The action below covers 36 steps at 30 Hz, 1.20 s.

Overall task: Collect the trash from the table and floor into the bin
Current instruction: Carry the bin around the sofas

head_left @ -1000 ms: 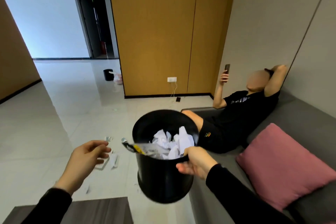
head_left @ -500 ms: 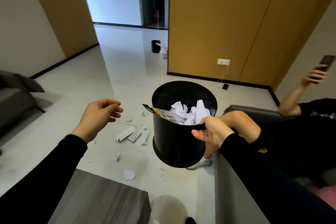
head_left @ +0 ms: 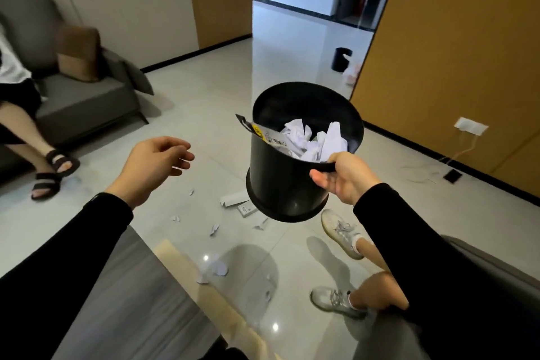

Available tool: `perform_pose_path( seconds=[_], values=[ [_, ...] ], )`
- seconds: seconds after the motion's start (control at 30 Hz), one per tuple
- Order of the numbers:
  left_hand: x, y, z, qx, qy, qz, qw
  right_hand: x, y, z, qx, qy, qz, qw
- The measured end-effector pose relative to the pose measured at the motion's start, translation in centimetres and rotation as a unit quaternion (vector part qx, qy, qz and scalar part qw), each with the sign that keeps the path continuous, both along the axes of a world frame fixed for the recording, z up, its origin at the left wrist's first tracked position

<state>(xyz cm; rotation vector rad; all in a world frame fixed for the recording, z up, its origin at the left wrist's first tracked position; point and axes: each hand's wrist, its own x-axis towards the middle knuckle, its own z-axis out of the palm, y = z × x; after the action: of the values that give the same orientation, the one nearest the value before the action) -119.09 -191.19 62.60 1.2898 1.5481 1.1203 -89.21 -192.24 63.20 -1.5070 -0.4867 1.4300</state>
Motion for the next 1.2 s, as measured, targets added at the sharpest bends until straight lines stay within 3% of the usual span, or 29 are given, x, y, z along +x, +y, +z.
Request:
perform_pose_path(
  seconds=[0.4,0.7,0.97,1.2],
  values=[
    [-2.1,17.5,-2.8,-0.015,-0.033,0.04,0.999,-1.8,18.1,-1.9,-0.024,-0.013,-0.005,1.0],
    [0.0,28.4,-2.8,-0.032,-0.053,0.002,0.998,-1.1,27.5,-2.4,-0.053,-0.029,0.005,0.998],
    [0.9,37.0,-2.6,-0.038,-0.027,0.02,0.999,-0.2,37.6,-3.9,-0.069,-0.024,0.032,0.997],
    [2.1,47.9,-2.3,-0.024,-0.002,0.081,0.996,1.2,51.9,-4.9,-0.059,-0.008,0.083,0.995]
  ],
)
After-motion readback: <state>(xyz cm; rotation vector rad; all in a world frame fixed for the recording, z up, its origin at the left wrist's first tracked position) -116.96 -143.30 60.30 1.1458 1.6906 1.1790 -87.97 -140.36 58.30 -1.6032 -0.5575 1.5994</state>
